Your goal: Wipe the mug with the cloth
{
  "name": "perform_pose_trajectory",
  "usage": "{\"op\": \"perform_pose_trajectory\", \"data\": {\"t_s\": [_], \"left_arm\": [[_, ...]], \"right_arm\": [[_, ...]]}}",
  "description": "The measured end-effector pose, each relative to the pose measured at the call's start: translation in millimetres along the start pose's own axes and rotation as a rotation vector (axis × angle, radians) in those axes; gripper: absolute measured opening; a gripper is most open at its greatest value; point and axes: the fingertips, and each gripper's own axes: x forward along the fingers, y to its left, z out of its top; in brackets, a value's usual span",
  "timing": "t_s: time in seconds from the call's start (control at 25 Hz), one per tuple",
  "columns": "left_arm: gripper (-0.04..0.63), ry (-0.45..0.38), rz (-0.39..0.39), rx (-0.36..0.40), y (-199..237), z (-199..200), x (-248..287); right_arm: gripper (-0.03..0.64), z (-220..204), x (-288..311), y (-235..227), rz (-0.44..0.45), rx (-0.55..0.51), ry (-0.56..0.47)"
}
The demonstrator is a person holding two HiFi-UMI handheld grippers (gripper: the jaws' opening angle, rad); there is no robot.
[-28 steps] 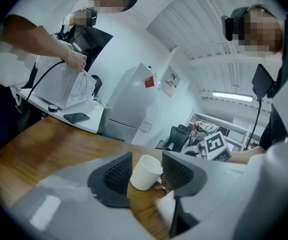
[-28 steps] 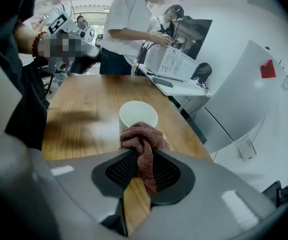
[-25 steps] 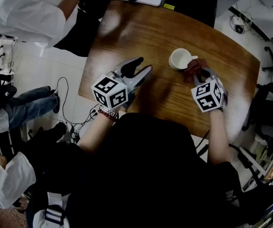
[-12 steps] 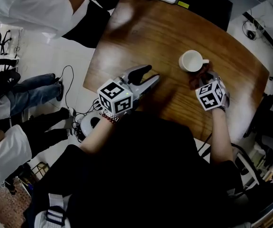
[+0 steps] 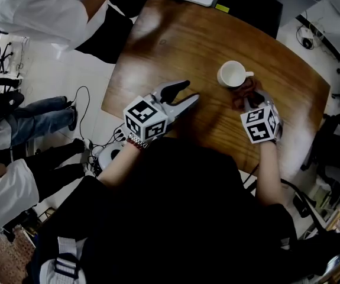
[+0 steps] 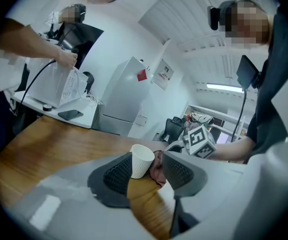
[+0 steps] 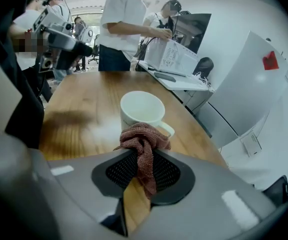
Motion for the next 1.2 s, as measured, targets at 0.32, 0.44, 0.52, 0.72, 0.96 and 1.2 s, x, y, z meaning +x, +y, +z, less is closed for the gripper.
{"op": "perform_pose_trajectory", "data": {"t_s": [0.32, 0.44, 0.52, 0.72, 0.96, 1.2], "left_arm": [[0.187, -0.037, -0.081, 0.131, -14.8, 18.6, 9.3], [0.187, -0.041, -0.1, 0.151, -21.5, 21.3, 10.8], [0.187, -0.043, -0.117, 0.154, -25.9, 24.5, 13.8], [0.187, -0.047, -0.165, 0.164, -30.8, 30.7, 15.5], [0.187, -0.024, -0.157, 0.152, -15.9, 26.2, 13.1], [0.186, -0.065, -0.139, 0.115, 0.3, 31.7, 7.2]], "right_arm": [[0.081, 18.0, -11.7, 26.2, 0.035, 0.034, -0.02], [0.082, 15.3, 3.3, 33.7, 0.037, 0.035, -0.007], [0.083, 10.4, 12.7, 36.4, 0.035, 0.05, 0.004], [0.082, -1.5, 39.5, 44.4, 0.05, 0.071, 0.051], [0.083, 0.7, 41.5, 43.9, 0.045, 0.098, 0.051], [0.081, 26.9, -5.1, 35.3, -0.024, 0.169, -0.077]]}}
